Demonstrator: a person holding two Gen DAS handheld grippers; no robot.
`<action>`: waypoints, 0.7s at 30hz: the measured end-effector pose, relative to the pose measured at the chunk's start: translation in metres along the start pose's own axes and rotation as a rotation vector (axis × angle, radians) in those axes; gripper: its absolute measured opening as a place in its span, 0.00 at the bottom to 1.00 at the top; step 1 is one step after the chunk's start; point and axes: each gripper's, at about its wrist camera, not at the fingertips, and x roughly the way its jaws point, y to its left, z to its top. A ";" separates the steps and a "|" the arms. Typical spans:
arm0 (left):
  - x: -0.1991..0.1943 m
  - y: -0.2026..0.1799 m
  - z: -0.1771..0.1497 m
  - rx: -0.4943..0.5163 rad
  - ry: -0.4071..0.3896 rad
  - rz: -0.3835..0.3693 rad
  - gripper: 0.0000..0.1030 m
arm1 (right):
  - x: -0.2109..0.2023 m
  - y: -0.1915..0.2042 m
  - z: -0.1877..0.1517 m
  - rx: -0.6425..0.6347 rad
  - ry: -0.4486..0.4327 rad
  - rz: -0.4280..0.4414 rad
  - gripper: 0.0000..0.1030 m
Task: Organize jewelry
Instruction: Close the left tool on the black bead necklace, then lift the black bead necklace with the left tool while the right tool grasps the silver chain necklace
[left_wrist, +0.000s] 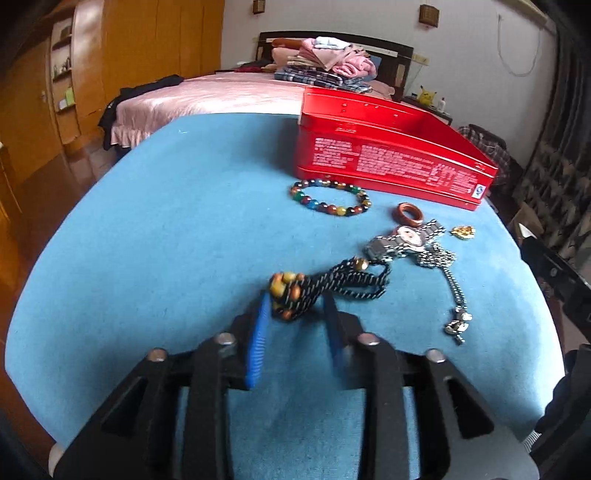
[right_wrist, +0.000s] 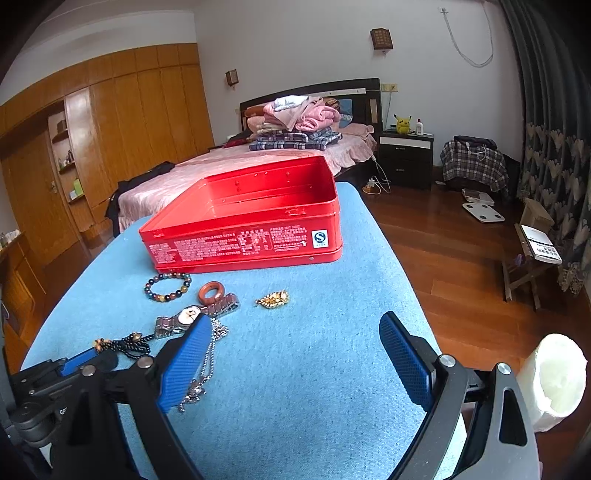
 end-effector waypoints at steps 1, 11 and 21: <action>0.000 -0.001 0.001 0.015 -0.002 -0.012 0.51 | 0.000 0.001 0.000 -0.003 0.001 0.001 0.88; 0.018 -0.010 0.009 0.162 0.031 -0.091 0.60 | 0.001 0.003 -0.002 0.000 0.005 0.001 0.88; 0.024 -0.013 0.012 0.148 0.022 -0.074 0.09 | 0.005 0.009 0.000 -0.013 0.023 0.027 0.88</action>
